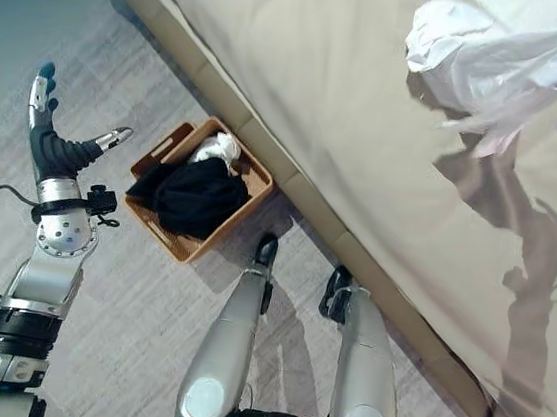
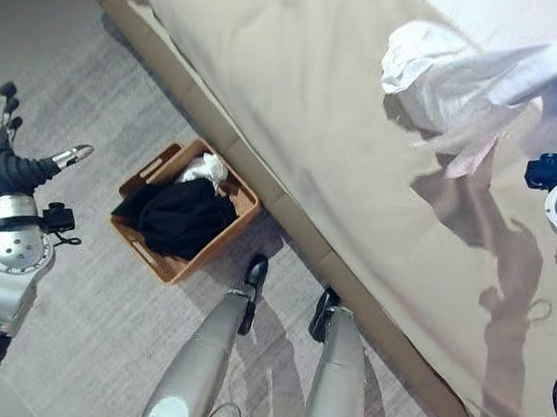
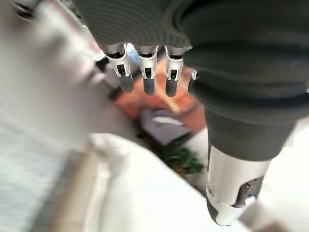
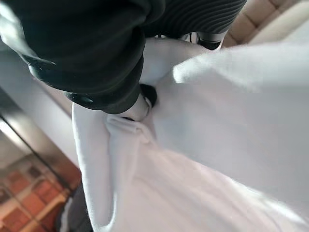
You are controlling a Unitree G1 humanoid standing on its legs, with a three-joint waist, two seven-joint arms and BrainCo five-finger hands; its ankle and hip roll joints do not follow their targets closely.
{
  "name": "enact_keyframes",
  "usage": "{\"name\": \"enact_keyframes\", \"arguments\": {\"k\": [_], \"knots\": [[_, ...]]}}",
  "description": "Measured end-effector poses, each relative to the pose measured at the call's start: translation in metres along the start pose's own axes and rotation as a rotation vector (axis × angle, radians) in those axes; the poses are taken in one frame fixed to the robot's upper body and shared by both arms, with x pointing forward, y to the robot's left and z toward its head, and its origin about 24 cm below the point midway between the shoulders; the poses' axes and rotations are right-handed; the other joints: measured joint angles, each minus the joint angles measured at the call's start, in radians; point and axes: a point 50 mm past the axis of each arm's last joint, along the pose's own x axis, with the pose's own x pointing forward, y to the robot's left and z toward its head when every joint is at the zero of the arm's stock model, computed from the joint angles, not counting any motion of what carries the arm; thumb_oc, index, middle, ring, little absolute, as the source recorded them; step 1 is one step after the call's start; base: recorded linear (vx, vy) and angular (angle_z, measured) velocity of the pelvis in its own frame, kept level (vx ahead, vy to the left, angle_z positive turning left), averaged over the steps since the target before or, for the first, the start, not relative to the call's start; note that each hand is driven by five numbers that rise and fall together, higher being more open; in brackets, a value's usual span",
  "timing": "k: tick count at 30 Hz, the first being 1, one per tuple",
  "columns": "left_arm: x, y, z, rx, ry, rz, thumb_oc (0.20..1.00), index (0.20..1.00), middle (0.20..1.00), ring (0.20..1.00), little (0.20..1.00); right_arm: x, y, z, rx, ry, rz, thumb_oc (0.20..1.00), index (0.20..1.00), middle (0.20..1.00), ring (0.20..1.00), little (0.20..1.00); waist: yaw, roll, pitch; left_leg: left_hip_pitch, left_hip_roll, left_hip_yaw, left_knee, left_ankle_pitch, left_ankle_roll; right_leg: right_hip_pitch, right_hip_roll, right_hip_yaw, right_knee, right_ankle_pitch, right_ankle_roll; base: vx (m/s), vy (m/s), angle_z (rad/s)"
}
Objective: Pick up clothes into the bucket
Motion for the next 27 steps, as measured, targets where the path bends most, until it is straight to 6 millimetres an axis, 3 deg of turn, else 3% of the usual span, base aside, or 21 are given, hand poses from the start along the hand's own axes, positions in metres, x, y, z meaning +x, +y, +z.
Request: {"name": "enact_keyframes", "arguments": {"k": [4, 9, 11, 13, 15, 17, 24, 27], "knots": [[0.005, 0.0, 0.013, 0.01, -0.061, -0.062, 1.0, 1.0, 1.0, 1.0, 1.0, -0.004, 0.005, 0.011, 0.008, -0.055, 0.062, 0.2, 0.2, 0.2, 0.2, 0.2, -0.006, -0.001, -0.002, 0.14, 0.022, 0.01, -0.087, 0.01, -0.006, 0.134, 0.024, 0.0, -0.091, 0.021, 0.01, 0.11, -0.069, -0.16], [0.016, -0.012, 0.052, -0.058, -0.236, -0.212, 1.0, 1.0, 1.0, 1.0, 1.0, -0.003, 0.004, 0.03, -0.006, -0.135, 0.17, 0.2, 0.2, 0.2, 0.2, 0.2, -0.01, -0.006, -0.036, 0.297, 0.048, 0.025, -0.203, 0.034, -0.011, 0.272, 0.047, 0.003, -0.191, 0.045, 0.018, 0.11, -0.032, -0.12], [0.02, -0.024, 0.064, -0.119, -0.265, -0.284, 1.0, 1.0, 1.0, 1.0, 1.0, -0.003, 0.007, 0.041, -0.011, -0.178, 0.242, 0.2, 0.2, 0.2, 0.2, 0.2, -0.008, -0.006, -0.04, 0.36, 0.051, 0.032, -0.227, 0.035, -0.011, 0.335, 0.058, 0.004, -0.215, 0.048, 0.017, 0.1, -0.014, -0.1], [0.019, -0.039, 0.071, -0.148, -0.287, -0.372, 1.0, 1.0, 1.0, 1.0, 1.0, -0.004, 0.012, 0.047, -0.014, -0.204, 0.293, 0.2, 0.2, 0.2, 0.2, 0.2, -0.016, -0.011, -0.097, 0.373, 0.055, 0.035, -0.241, 0.035, -0.011, 0.348, 0.058, 0.005, -0.233, 0.048, 0.017, 0.09, -0.007, -0.05], [0.019, -0.055, 0.081, -0.169, -0.321, -0.449, 1.0, 1.0, 1.0, 1.0, 1.0, -0.001, 0.02, 0.065, 0.007, -0.266, 0.347, 0.2, 0.2, 0.2, 0.2, 0.2, -0.032, -0.01, -0.11, 0.423, 0.057, 0.038, -0.258, 0.035, -0.011, 0.404, 0.067, 0.006, -0.262, 0.052, 0.021, 0.09, -0.006, -0.08], [0.014, -0.075, 0.09, -0.18, -0.352, -0.56, 1.0, 1.0, 1.0, 1.0, 1.0, -0.003, 0.03, 0.084, 0.044, -0.34, 0.415, 0.2, 0.2, 0.2, 0.2, 0.2, -0.054, -0.013, -0.19, 0.443, 0.065, 0.048, -0.283, 0.034, -0.012, 0.423, 0.073, 0.009, -0.303, 0.057, 0.026, 0.12, 0.0, -0.13], [-0.008, -0.128, 0.085, -0.213, -0.279, -0.854, 1.0, 1.0, 1.0, 1.0, 1.0, -0.018, 0.06, 0.098, 0.089, -0.389, 0.587, 0.2, 0.2, 0.2, 0.2, 0.2, -0.076, -0.013, -0.328, 0.59, 0.088, 0.067, -0.362, 0.033, -0.013, 0.607, 0.106, 0.012, -0.474, 0.104, 0.029, 0.11, 0.006, -0.07], [-0.019, -0.15, 0.087, -0.243, -0.244, -0.991, 1.0, 1.0, 1.0, 1.0, 1.0, -0.028, 0.072, 0.108, 0.123, -0.433, 0.657, 0.2, 0.2, 0.2, 0.2, 0.2, -0.085, -0.012, -0.372, 0.601, 0.089, 0.066, -0.374, 0.033, -0.014, 0.62, 0.108, 0.01, -0.499, 0.107, 0.03, 0.05, 0.013, 0.04]]}}
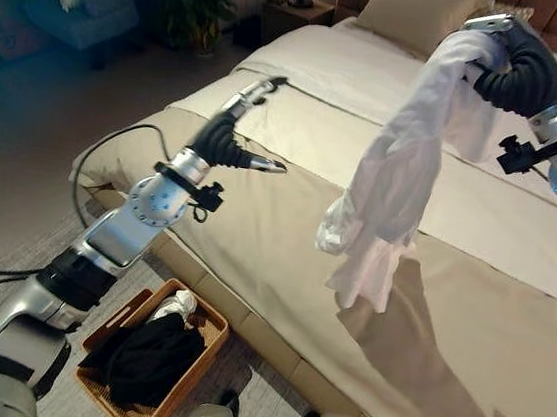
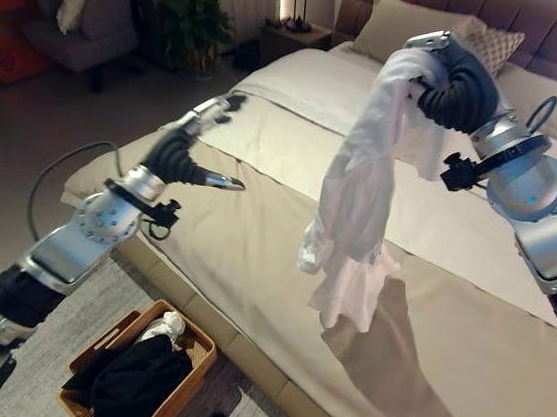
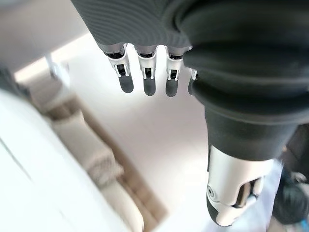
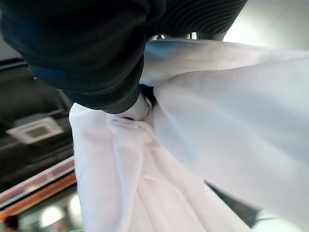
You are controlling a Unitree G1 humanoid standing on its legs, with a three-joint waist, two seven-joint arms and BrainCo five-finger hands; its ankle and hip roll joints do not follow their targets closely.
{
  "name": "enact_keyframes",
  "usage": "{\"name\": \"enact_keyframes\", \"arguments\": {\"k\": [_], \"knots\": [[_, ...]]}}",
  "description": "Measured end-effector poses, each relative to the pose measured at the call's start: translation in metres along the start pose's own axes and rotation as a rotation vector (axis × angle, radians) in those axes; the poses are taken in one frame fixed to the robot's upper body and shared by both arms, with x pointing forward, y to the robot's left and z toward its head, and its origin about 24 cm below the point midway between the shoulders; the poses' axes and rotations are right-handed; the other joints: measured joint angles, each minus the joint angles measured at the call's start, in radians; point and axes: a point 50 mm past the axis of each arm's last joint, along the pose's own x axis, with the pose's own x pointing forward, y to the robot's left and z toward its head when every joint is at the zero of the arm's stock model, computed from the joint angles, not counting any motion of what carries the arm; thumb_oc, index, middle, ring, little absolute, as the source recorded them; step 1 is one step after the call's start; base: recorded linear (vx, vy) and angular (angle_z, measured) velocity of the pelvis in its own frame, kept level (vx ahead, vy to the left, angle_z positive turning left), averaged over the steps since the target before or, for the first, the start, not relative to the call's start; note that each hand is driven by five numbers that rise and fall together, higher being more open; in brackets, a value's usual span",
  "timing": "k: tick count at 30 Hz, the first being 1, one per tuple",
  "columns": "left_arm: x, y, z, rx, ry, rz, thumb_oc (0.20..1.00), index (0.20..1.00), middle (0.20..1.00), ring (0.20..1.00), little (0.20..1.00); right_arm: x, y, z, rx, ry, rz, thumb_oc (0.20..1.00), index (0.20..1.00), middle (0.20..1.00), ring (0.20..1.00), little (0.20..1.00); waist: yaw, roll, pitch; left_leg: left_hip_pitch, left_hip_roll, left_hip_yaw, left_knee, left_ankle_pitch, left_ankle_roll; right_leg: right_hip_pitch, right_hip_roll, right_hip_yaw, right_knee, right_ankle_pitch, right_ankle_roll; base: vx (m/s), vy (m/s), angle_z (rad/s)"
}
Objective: Pick up clothes into the bucket
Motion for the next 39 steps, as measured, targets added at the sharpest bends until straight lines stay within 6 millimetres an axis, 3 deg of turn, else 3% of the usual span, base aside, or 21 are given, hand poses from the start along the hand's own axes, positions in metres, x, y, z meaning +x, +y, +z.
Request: {"name": "enact_keyframes", "arguments": {"k": [5, 9, 16, 29, 30, 31, 32, 34, 39], "knots": [[0.019, -0.02, 0.007, -0.041, -0.03, -0.094, 1.0, 1.0, 1.0, 1.0, 1.0, 0.002, 0.009, 0.008, 0.013, -0.037, 0.038, 0.2, 0.2, 0.2, 0.2, 0.2, -0.003, 0.001, -0.014, 0.008, -0.005, 0.0, 0.0, 0.0, 0.0, 0.011, -0.001, -0.001, -0.001, 0.006, 0.001, 0.02, 0.01, 0.01], [0.029, -0.032, -0.005, -0.082, 0.036, -0.126, 1.0, 1.0, 1.0, 1.0, 1.0, 0.005, 0.016, 0.011, 0.046, -0.06, 0.042, 0.2, 0.2, 0.2, 0.2, 0.2, -0.005, 0.009, -0.021, 0.007, -0.009, -0.005, 0.002, 0.0, 0.0, 0.012, -0.003, -0.004, 0.003, 0.006, 0.001, 0.01, 0.006, 0.03], [0.037, -0.057, -0.027, -0.153, 0.156, -0.164, 1.0, 1.0, 1.0, 1.0, 1.0, 0.012, 0.027, 0.019, 0.109, -0.11, 0.039, 0.2, 0.2, 0.2, 0.2, 0.2, -0.004, 0.022, -0.039, 0.007, -0.013, -0.005, 0.004, 0.001, 0.001, 0.009, -0.007, -0.003, 0.007, 0.006, 0.002, 0.0, 0.002, 0.01], [0.042, -0.1, -0.041, -0.445, 0.296, -0.245, 1.0, 1.0, 1.0, 1.0, 1.0, 0.024, 0.029, 0.031, 0.146, -0.175, 0.0, 0.2, 0.2, 0.2, 0.2, 0.2, -0.029, 0.029, -0.044, 0.005, -0.014, -0.003, 0.005, 0.001, 0.003, -0.001, -0.013, -0.001, 0.017, 0.005, 0.002, 0.01, 0.008, -0.01], [0.043, -0.102, -0.04, -0.489, 0.297, -0.252, 0.784, 0.784, 0.784, 0.784, 0.784, 0.025, 0.028, 0.034, 0.147, -0.186, -0.007, 0.2, 0.2, 0.2, 0.2, 0.2, -0.028, 0.03, -0.045, 0.005, -0.013, -0.002, 0.005, 0.001, 0.003, -0.005, -0.014, 0.0, 0.02, 0.005, 0.002, 0.0, 0.0, 0.0], [0.043, -0.103, -0.04, -0.519, 0.299, -0.256, 0.784, 0.784, 0.784, 0.784, 0.784, 0.026, 0.027, 0.035, 0.145, -0.189, -0.009, 0.2, 0.2, 0.2, 0.2, 0.2, -0.028, 0.03, -0.045, 0.005, -0.013, -0.002, 0.005, 0.001, 0.003, -0.005, -0.013, 0.0, 0.021, 0.005, 0.002, 0.0, 0.0, 0.0], [0.041, -0.105, -0.041, -0.569, 0.314, -0.27, 0.476, 0.476, 0.476, 0.476, 0.476, 0.028, 0.024, 0.036, 0.14, -0.194, -0.016, 0.2, 0.2, 0.2, 0.2, 0.2, -0.027, 0.03, -0.045, 0.005, -0.013, -0.002, 0.005, 0.001, 0.003, -0.005, -0.013, 0.0, 0.02, 0.005, 0.002, 0.0, 0.0, 0.0], [0.038, -0.11, -0.042, -0.616, 0.335, -0.298, 0.2, 0.2, 0.2, 0.2, 0.2, 0.029, 0.022, 0.036, 0.136, -0.196, -0.024, 0.2, 0.2, 0.2, 0.2, 0.2, -0.027, 0.03, -0.045, 0.005, -0.013, -0.002, 0.005, 0.001, 0.003, -0.005, -0.014, 0.001, 0.02, 0.005, 0.002, 0.0, 0.0, 0.0], [0.026, -0.116, -0.025, -0.838, 0.278, -0.363, 0.2, 0.2, 0.2, 0.2, 0.2, 0.031, 0.017, 0.017, 0.115, -0.111, -0.071, 0.2, 0.2, 0.2, 0.2, 0.2, -0.024, 0.03, -0.045, 0.006, -0.015, -0.001, 0.005, 0.001, 0.004, -0.008, -0.015, 0.008, 0.021, 0.005, 0.002, 0.0, 0.006, 0.0]]}}
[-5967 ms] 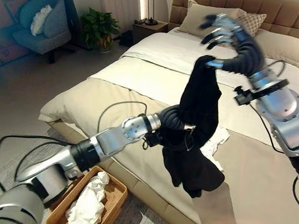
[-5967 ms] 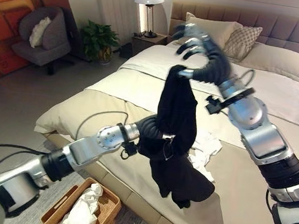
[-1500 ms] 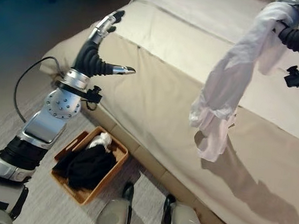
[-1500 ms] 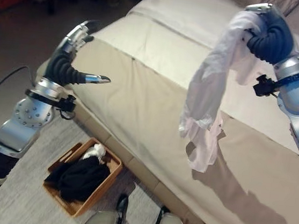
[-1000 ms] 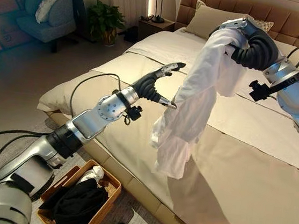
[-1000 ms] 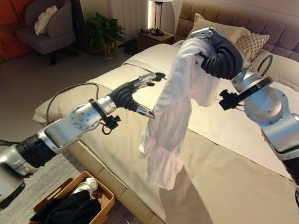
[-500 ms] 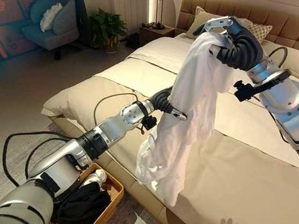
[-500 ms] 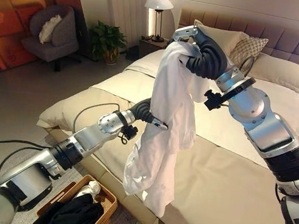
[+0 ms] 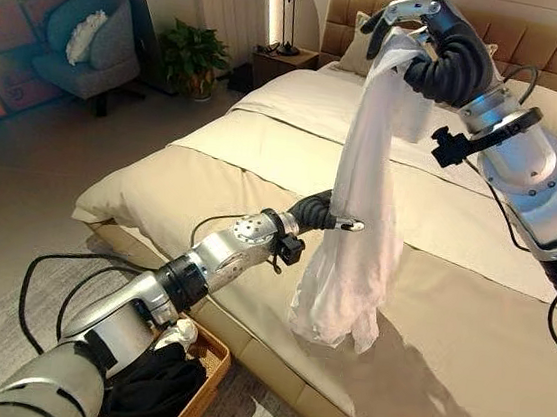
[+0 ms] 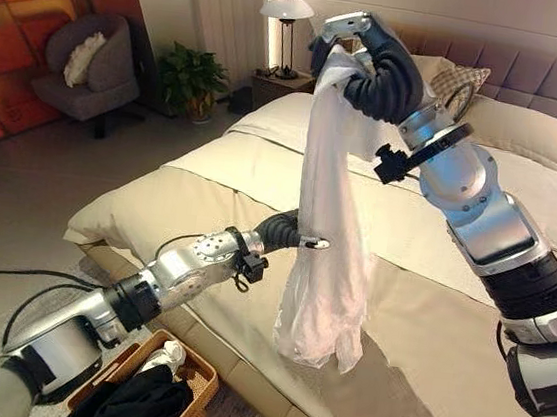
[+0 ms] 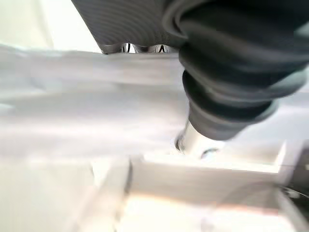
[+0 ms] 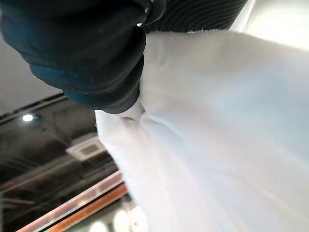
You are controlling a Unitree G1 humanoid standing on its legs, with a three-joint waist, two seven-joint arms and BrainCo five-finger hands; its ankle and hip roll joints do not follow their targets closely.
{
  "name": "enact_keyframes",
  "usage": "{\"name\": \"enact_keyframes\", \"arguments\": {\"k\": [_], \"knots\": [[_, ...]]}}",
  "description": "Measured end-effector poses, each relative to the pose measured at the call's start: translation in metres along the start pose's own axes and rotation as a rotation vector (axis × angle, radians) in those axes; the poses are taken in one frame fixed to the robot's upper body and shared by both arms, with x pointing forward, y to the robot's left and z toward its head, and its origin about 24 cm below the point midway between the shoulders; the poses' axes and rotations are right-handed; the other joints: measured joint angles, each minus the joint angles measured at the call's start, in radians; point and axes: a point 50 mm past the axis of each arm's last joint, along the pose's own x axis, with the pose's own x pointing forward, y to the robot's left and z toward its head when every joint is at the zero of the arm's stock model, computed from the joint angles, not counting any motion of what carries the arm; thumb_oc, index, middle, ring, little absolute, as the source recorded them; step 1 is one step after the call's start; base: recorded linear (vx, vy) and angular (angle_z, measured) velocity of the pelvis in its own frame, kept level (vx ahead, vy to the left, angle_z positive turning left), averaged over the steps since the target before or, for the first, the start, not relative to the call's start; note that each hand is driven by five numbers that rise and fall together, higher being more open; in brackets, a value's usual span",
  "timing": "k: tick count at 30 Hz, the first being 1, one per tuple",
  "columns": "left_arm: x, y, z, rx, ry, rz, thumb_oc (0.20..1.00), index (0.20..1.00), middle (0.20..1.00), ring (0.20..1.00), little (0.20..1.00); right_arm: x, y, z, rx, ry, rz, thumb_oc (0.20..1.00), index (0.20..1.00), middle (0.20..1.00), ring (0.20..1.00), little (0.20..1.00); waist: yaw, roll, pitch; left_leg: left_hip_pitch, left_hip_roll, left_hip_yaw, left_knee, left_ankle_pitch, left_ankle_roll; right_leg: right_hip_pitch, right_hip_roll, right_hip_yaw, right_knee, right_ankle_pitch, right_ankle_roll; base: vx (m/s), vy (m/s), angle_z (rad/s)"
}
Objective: Pick up clothes into the bucket
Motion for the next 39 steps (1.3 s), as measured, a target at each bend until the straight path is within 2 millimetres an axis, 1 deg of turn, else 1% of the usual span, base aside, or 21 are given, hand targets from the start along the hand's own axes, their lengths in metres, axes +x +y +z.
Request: {"name": "enact_keyframes", "arguments": {"k": [3, 8, 11, 13, 16, 17, 18, 19, 20, 21, 22, 23, 24, 25, 26, 29, 30, 31, 32, 34, 39], "knots": [[-0.008, 0.004, -0.001, -0.054, -0.004, 0.004, 0.2, 0.2, 0.2, 0.2, 0.2, -0.001, -0.003, -0.008, -0.014, 0.033, -0.018, 0.2, 0.2, 0.2, 0.2, 0.2, -0.001, 0.0, 0.0, 0.0, 0.0, 0.003, 0.0, 0.0, 0.0, -0.004, 0.0, 0.004, 0.003, 0.0, 0.0, 0.02, 0.024, -0.05], [-0.027, 0.013, -0.008, -0.226, -0.079, 0.074, 0.2, 0.2, 0.2, 0.2, 0.2, -0.006, -0.005, -0.021, -0.021, 0.089, -0.051, 0.2, 0.2, 0.2, 0.2, 0.2, 0.001, 0.0, -0.001, -0.001, 0.001, 0.003, -0.001, -0.001, 0.001, -0.006, 0.0, 0.004, 0.003, 0.0, 0.0, 0.0, 0.0, 0.0], [-0.041, 0.026, -0.01, -0.293, -0.141, 0.159, 0.2, 0.2, 0.2, 0.2, 0.2, -0.02, -0.007, -0.032, -0.01, 0.139, -0.094, 0.2, 0.2, 0.2, 0.2, 0.2, 0.011, -0.001, -0.001, -0.004, 0.0, 0.002, -0.001, -0.003, 0.007, -0.009, 0.0, 0.005, 0.005, 0.0, 0.0, 0.0, 0.0, 0.0], [-0.049, 0.032, -0.01, -0.302, -0.169, 0.205, 0.2, 0.2, 0.2, 0.2, 0.2, -0.027, -0.007, -0.04, -0.001, 0.172, -0.105, 0.2, 0.2, 0.2, 0.2, 0.2, 0.017, -0.001, -0.001, -0.008, 0.0, 0.004, -0.001, -0.006, 0.011, -0.013, 0.0, 0.006, 0.004, 0.0, 0.0, 0.0, 0.0, 0.0], [-0.059, 0.041, 0.0, -0.287, -0.228, 0.262, 0.2, 0.2, 0.2, 0.2, 0.2, -0.033, -0.004, -0.046, 0.005, 0.201, -0.115, 0.2, 0.2, 0.2, 0.2, 0.2, 0.026, -0.001, -0.001, -0.023, -0.002, 0.005, 0.001, -0.005, 0.013, -0.028, 0.0, 0.011, 0.015, 0.0, 0.0, 0.0, 0.0, 0.0], [-0.061, 0.044, 0.002, -0.28, -0.236, 0.277, 0.2, 0.2, 0.2, 0.2, 0.2, -0.034, -0.003, -0.046, 0.007, 0.204, -0.116, 0.253, 0.253, 0.253, 0.253, 0.253, 0.028, -0.001, -0.001, -0.023, -0.003, 0.005, 0.001, -0.005, 0.014, -0.029, 0.001, 0.011, 0.016, 0.0, 0.0, 0.0, 0.0, 0.0], [-0.065, 0.049, 0.005, -0.263, -0.249, 0.307, 0.2, 0.2, 0.2, 0.2, 0.2, -0.035, -0.003, -0.047, 0.012, 0.208, -0.119, 0.507, 0.507, 0.507, 0.507, 0.507, 0.029, -0.002, -0.001, -0.023, -0.005, 0.005, 0.001, -0.004, 0.014, -0.028, -0.001, 0.011, 0.017, 0.0, 0.001, 0.0, 0.0, 0.0], [-0.073, 0.054, 0.009, -0.224, -0.26, 0.341, 0.2, 0.2, 0.2, 0.2, 0.2, -0.035, -0.004, -0.048, 0.016, 0.209, -0.134, 1.0, 1.0, 1.0, 1.0, 1.0, 0.028, -0.002, -0.001, -0.024, -0.005, 0.005, 0.001, -0.004, 0.014, -0.03, -0.001, 0.012, 0.016, 0.0, 0.001, 0.0, 0.0, 0.0], [-0.077, 0.056, 0.011, -0.196, -0.265, 0.357, 0.2, 0.2, 0.2, 0.2, 0.2, -0.036, -0.006, -0.048, 0.018, 0.211, -0.147, 1.0, 1.0, 1.0, 1.0, 1.0, 0.029, -0.003, -0.001, -0.025, -0.006, 0.006, 0.001, -0.004, 0.014, -0.031, -0.001, 0.012, 0.016, 0.0, 0.001, 0.0, 0.0, 0.0], [-0.087, 0.064, 0.019, -0.107, -0.268, 0.398, 0.2, 0.2, 0.2, 0.2, 0.2, -0.043, -0.011, -0.052, 0.022, 0.229, -0.182, 1.0, 1.0, 1.0, 1.0, 1.0, 0.033, -0.004, 0.0, -0.028, -0.006, 0.005, 0.001, -0.004, 0.014, -0.033, -0.001, 0.012, 0.016, -0.001, 0.002, 0.0, 0.0, 0.0], [-0.091, 0.068, 0.022, -0.075, -0.276, 0.424, 0.2, 0.2, 0.2, 0.2, 0.2, -0.045, -0.012, -0.054, 0.022, 0.241, -0.192, 1.0, 1.0, 1.0, 1.0, 1.0, 0.034, -0.004, 0.0, -0.029, -0.006, 0.005, 0.001, -0.004, 0.014, -0.034, -0.002, 0.012, 0.016, -0.001, 0.002, 0.0, 0.0, 0.0], [-0.101, 0.075, 0.032, 0.027, -0.287, 0.476, 0.2, 0.2, 0.2, 0.2, 0.2, -0.052, -0.012, -0.059, 0.026, 0.266, -0.205, 1.0, 1.0, 1.0, 1.0, 1.0, 0.042, -0.004, 0.0, -0.033, -0.006, 0.006, 0.002, -0.004, 0.014, -0.039, -0.003, 0.013, 0.018, -0.001, 0.002, 0.0, 0.0, 0.0], [-0.104, 0.078, 0.035, 0.06, -0.293, 0.496, 0.2, 0.2, 0.2, 0.2, 0.2, -0.055, -0.013, -0.06, 0.027, 0.276, -0.21, 1.0, 1.0, 1.0, 1.0, 1.0, 0.045, -0.004, 0.0, -0.035, -0.006, 0.006, 0.002, -0.004, 0.014, -0.04, -0.004, 0.013, 0.017, -0.001, 0.002, 0.0, 0.0, 0.0], [-0.113, 0.083, 0.043, 0.143, -0.299, 0.541, 0.2, 0.2, 0.2, 0.2, 0.2, -0.063, -0.013, -0.066, 0.03, 0.305, -0.221, 1.0, 1.0, 1.0, 1.0, 1.0, 0.054, -0.005, 0.001, -0.036, -0.006, 0.007, 0.002, -0.004, 0.014, -0.041, -0.005, 0.013, 0.017, -0.001, 0.002, 0.0, 0.0, 0.0], [-0.127, 0.088, 0.051, 0.255, -0.306, 0.605, 0.2, 0.2, 0.2, 0.2, 0.2, -0.072, -0.014, -0.071, 0.03, 0.339, -0.234, 1.0, 1.0, 1.0, 1.0, 1.0, 0.055, -0.006, 0.002, -0.036, -0.007, 0.005, 0.001, -0.005, 0.014, -0.04, -0.005, 0.012, 0.017, -0.003, 0.004, 0.0, 0.0, 0.0], [-0.152, 0.099, 0.063, 0.4, -0.346, 0.764, 0.2, 0.2, 0.2, 0.2, 0.2, -0.09, -0.02, -0.084, 0.025, 0.416, -0.279, 1.0, 1.0, 1.0, 1.0, 1.0, 0.063, -0.008, 0.004, -0.039, -0.009, 0.001, 0.001, -0.005, 0.014, -0.04, -0.006, 0.007, 0.017, -0.005, 0.007, -0.01, 0.009, 0.05], [-0.166, 0.104, 0.068, 0.463, -0.359, 0.847, 0.2, 0.2, 0.2, 0.2, 0.2, -0.099, -0.024, -0.09, 0.022, 0.457, -0.308, 1.0, 1.0, 1.0, 1.0, 1.0, 0.067, -0.009, 0.009, -0.04, -0.01, 0.001, 0.001, -0.005, 0.015, -0.041, -0.007, 0.006, 0.016, -0.006, 0.008, 0.0, 0.0, 0.0], [-0.178, 0.105, 0.075, 0.525, -0.386, 0.929, 0.2, 0.2, 0.2, 0.2, 0.2, -0.109, -0.029, -0.093, 0.024, 0.483, -0.349, 1.0, 1.0, 1.0, 1.0, 1.0, 0.072, -0.014, 0.019, -0.041, -0.01, 0.0, 0.001, -0.005, 0.015, -0.043, -0.009, 0.005, 0.015, -0.007, 0.009, 0.0, 0.0, 0.0], [-0.185, 0.105, 0.078, 0.56, -0.398, 0.968, 0.2, 0.2, 0.2, 0.2, 0.2, -0.114, -0.03, -0.096, 0.025, 0.5, -0.366, 1.0, 1.0, 1.0, 1.0, 1.0, 0.076, -0.015, 0.025, -0.043, -0.011, 0.0, 0.002, -0.005, 0.015, -0.044, -0.01, 0.005, 0.016, -0.008, 0.01, -0.03, 0.021, 0.03], [-0.211, 0.103, 0.089, 0.681, -0.461, 1.113, 0.2, 0.2, 0.2, 0.2, 0.2, -0.135, -0.029, -0.108, 0.038, 0.582, -0.419, 1.0, 1.0, 1.0, 1.0, 1.0, 0.081, -0.023, 0.037, -0.064, -0.012, -0.002, 0.01, -0.005, 0.015, -0.06, -0.011, 0.001, 0.022, -0.007, 0.01, -0.03, 0.012, 0.07], [-0.234, 0.099, 0.108, 0.807, -0.54, 1.248, 0.2, 0.2, 0.2, 0.2, 0.2, -0.157, -0.016, -0.127, 0.086, 0.695, -0.455, 1.0, 1.0, 1.0, 1.0, 1.0, 0.09, -0.025, 0.066, -0.089, -0.023, -0.008, 0.029, -0.005, 0.015, -0.074, -0.022, -0.011, 0.035, -0.008, 0.011, -0.02, 0.022, 0.07]]}}
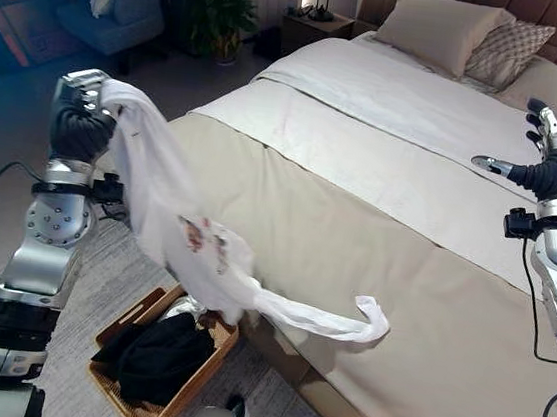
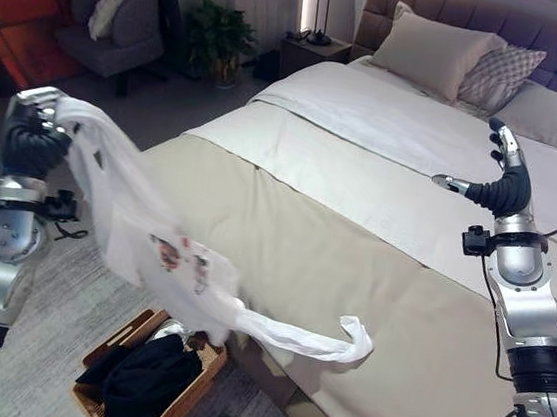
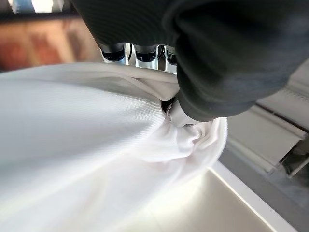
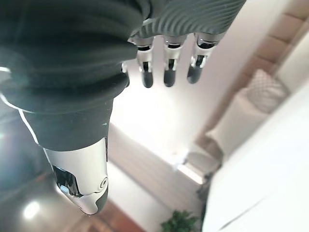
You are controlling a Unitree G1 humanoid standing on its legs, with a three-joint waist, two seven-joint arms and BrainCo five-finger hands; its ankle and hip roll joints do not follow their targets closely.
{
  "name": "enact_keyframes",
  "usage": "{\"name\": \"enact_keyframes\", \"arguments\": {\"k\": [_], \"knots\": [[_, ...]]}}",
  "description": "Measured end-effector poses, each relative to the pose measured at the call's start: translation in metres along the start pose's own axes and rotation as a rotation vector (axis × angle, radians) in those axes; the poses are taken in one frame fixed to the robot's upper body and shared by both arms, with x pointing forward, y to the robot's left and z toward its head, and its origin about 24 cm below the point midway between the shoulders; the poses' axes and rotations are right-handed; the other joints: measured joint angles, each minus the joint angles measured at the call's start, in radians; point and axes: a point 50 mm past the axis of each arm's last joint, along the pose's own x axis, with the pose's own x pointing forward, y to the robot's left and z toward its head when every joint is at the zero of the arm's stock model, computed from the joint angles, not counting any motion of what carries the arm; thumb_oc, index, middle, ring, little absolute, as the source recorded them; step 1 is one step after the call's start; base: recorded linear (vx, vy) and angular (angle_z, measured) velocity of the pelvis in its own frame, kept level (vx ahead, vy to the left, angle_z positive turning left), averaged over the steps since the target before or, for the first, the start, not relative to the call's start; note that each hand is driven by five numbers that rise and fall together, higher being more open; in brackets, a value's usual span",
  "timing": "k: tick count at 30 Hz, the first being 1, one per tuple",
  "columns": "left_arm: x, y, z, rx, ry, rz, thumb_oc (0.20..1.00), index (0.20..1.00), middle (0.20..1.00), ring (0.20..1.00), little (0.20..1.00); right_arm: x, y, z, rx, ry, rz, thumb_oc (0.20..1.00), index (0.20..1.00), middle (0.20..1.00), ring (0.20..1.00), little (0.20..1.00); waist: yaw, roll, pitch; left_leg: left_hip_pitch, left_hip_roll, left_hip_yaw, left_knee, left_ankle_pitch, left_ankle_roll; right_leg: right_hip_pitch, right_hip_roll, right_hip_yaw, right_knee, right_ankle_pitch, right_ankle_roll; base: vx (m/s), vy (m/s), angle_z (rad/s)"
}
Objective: Pick up clothes into the bucket
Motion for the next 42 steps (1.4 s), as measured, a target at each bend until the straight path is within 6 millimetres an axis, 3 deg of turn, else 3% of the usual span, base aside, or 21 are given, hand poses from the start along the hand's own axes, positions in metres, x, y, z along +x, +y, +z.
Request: {"name": "enact_keyframes", "arguments": {"k": [1, 5, 12, 14, 17, 22, 33, 38, 42], "knots": [[0.004, 0.007, 0.008, 0.033, -0.041, 0.018, 0.2, 0.2, 0.2, 0.2, 0.2, -0.01, 0.005, -0.022, 0.04, 0.082, -0.019, 1.0, 1.0, 1.0, 1.0, 1.0, 0.015, -0.007, 0.007, 0.0, 0.001, 0.001, 0.001, 0.0, 0.0, -0.001, -0.003, 0.0, -0.001, 0.0, 0.0, 0.0, 0.0, 0.0], [0.013, 0.031, 0.029, 0.097, -0.157, 0.091, 0.2, 0.2, 0.2, 0.2, 0.2, -0.05, 0.025, -0.075, 0.059, 0.307, 0.013, 1.0, 1.0, 1.0, 1.0, 1.0, 0.031, -0.005, 0.022, -0.006, -0.011, -0.005, 0.001, -0.001, 0.0, -0.001, -0.009, -0.004, -0.001, -0.003, 0.005, -0.01, 0.02, 0.07], [0.03, 0.049, 0.064, 0.202, -0.317, 0.063, 0.2, 0.2, 0.2, 0.2, 0.2, -0.128, 0.062, -0.143, 0.088, 0.66, 0.085, 1.0, 1.0, 1.0, 1.0, 1.0, 0.043, 0.013, 0.036, -0.019, -0.029, -0.026, 0.006, -0.001, 0.0, 0.002, -0.028, -0.029, -0.003, -0.004, 0.007, 0.0, 0.019, 0.11], [0.037, 0.054, 0.076, 0.248, -0.365, 0.046, 0.2, 0.2, 0.2, 0.2, 0.2, -0.165, 0.07, -0.165, 0.055, 0.806, 0.141, 1.0, 1.0, 1.0, 1.0, 1.0, 0.042, 0.018, 0.038, -0.023, -0.037, -0.036, 0.008, -0.001, 0.0, 0.004, -0.035, -0.038, -0.001, -0.007, 0.013, 0.0, 0.014, 0.13], [0.042, 0.057, 0.09, 0.277, -0.43, 0.045, 0.2, 0.2, 0.2, 0.2, 0.2, -0.204, 0.075, -0.184, 0.007, 0.953, 0.216, 1.0, 1.0, 1.0, 1.0, 1.0, 0.042, 0.022, 0.04, -0.027, -0.042, -0.049, 0.012, -0.001, 0.0, 0.01, -0.039, -0.053, -0.002, -0.008, 0.015, 0.0, 0.006, 0.15], [0.049, 0.07, 0.105, 0.34, -0.487, 0.077, 0.2, 0.2, 0.2, 0.2, 0.2, -0.249, 0.077, -0.195, -0.064, 1.078, 0.347, 1.0, 1.0, 1.0, 1.0, 1.0, 0.038, 0.024, 0.04, -0.032, -0.04, -0.053, 0.017, -0.001, 0.0, 0.009, -0.037, -0.058, -0.001, -0.008, 0.015, 0.0, -0.001, 0.03], [0.055, 0.091, 0.101, 0.429, -0.442, 0.126, 0.2, 0.2, 0.2, 0.2, 0.2, -0.313, 0.067, -0.206, -0.127, 1.282, 0.474, 1.0, 1.0, 1.0, 1.0, 1.0, 0.037, 0.032, 0.028, -0.043, -0.035, -0.056, 0.026, -0.002, -0.002, -0.002, -0.038, -0.058, 0.016, -0.01, 0.015, 0.0, 0.0, 0.0], [0.064, 0.101, 0.115, 0.556, -0.469, 0.114, 0.2, 0.2, 0.2, 0.2, 0.2, -0.327, 0.077, -0.203, -0.117, 1.302, 0.557, 1.0, 1.0, 1.0, 1.0, 1.0, 0.034, 0.03, -0.007, -0.052, -0.033, -0.057, 0.024, -0.003, -0.003, -0.012, -0.036, -0.06, 0.016, -0.01, 0.015, 0.0, 0.0, 0.0], [0.072, 0.12, 0.128, 0.669, -0.481, 0.164, 0.2, 0.2, 0.2, 0.2, 0.2, -0.33, 0.08, -0.203, -0.104, 1.309, 0.567, 1.0, 1.0, 1.0, 1.0, 1.0, 0.03, 0.035, -0.04, -0.052, -0.035, -0.057, 0.022, -0.001, -0.002, -0.013, -0.036, -0.06, 0.016, -0.01, 0.015, 0.0, 0.0, 0.0]]}}
